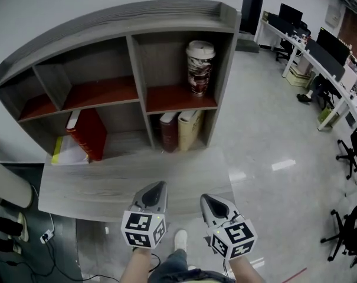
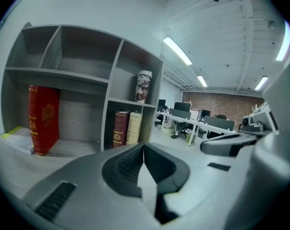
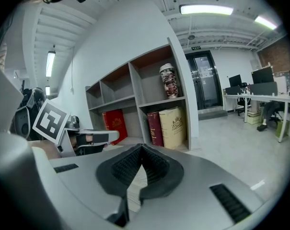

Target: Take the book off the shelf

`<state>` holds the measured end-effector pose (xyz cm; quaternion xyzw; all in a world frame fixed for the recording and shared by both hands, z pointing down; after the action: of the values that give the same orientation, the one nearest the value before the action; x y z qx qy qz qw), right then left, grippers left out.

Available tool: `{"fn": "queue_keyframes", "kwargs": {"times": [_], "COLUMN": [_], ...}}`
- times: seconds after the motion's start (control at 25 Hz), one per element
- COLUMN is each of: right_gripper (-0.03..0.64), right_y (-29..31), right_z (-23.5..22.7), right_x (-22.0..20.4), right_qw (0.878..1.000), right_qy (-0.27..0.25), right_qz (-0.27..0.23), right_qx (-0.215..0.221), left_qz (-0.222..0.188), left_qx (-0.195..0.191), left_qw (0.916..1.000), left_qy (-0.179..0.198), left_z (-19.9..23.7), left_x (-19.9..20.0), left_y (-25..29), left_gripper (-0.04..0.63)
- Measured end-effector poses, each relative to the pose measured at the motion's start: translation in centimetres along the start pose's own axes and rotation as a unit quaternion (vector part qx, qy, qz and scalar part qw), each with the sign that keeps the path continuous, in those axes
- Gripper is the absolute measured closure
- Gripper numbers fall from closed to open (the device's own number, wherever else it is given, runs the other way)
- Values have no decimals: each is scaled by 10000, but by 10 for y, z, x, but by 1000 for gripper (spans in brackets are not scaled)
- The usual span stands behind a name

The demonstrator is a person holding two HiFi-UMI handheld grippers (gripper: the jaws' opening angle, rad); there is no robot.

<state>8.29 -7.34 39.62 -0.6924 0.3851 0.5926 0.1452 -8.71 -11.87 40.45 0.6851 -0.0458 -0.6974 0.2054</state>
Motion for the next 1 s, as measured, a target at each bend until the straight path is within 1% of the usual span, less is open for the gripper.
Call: {"fn": "queue_keyframes", "kwargs": {"times": [0.52,0.8,1.0], "right_gripper": [609,609,609], "right_y": [56,89,111], "right_z": [-43,-62,-70], "right_x": [15,17,16], "right_qw": [9996,9990,9983], "right_qy": [113,180,293], "right_qz": [211,379,507], "right_qx": [-131,-120,-13], "left_qz": [219,333,418], "left_qx": [-139,-143,-109], "left_qw": [9996,9993,9989], "left_qy": [74,119,179], "left_z": [20,32,39], "left_x": [12,14,13], "left_y": [76,111,133], "left_gripper": [583,581,575]}}
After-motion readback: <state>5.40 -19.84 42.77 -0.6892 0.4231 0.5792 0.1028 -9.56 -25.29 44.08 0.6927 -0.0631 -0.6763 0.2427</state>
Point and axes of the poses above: the fingertips, and each gripper's own axes: y forward along the fingers, z to its left, x out of its top, the point moved 6 cm from there along -y, backward along the fingers, and after that the axes turned 15 degrees about x, right-handed, at the moved point
